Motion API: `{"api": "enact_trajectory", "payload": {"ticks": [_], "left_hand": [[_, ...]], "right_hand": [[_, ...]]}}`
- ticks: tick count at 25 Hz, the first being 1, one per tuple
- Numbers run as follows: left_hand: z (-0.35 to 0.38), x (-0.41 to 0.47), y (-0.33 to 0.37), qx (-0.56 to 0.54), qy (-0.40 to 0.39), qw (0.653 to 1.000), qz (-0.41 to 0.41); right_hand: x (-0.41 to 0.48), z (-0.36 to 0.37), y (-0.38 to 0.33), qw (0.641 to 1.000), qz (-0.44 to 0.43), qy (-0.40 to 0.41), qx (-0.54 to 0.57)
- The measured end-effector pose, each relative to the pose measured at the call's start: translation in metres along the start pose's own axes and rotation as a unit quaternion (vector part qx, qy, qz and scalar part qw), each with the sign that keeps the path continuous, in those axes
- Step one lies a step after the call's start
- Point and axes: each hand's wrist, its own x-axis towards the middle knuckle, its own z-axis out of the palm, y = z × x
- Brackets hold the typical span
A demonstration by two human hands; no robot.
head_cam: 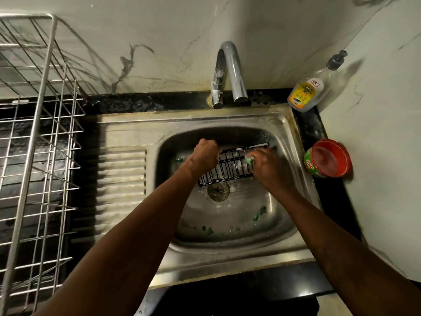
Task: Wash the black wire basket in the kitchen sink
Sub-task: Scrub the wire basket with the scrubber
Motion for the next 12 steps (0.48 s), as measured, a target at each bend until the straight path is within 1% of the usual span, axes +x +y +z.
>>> {"api": "enact_trajectory", "payload": {"ticks": [3,6,9,12], "left_hand": [[-0.002,-0.001,0.001,-0.002,0.005,1.000,0.008],[-0.001,-0.002,0.002,-0.009,-0.002,1.000,0.001],[-0.004,-0.003,0.002,-0.012,-0.002,1.000,-0.012],[-0.004,-0.003,0.005,-0.019,0.000,1.000,-0.017]], "right_hand": [[-0.026,-0.003,0.019,1.000,0.014,0.010,0.016],[0.015,0.007,0.025,0.998,0.043,0.032,0.016],[0.038,0.010,0.024,1.000,0.017,0.002,-0.006],[-0.005,0.007,0.036,1.000,-0.014,0.009,-0.025]]}}
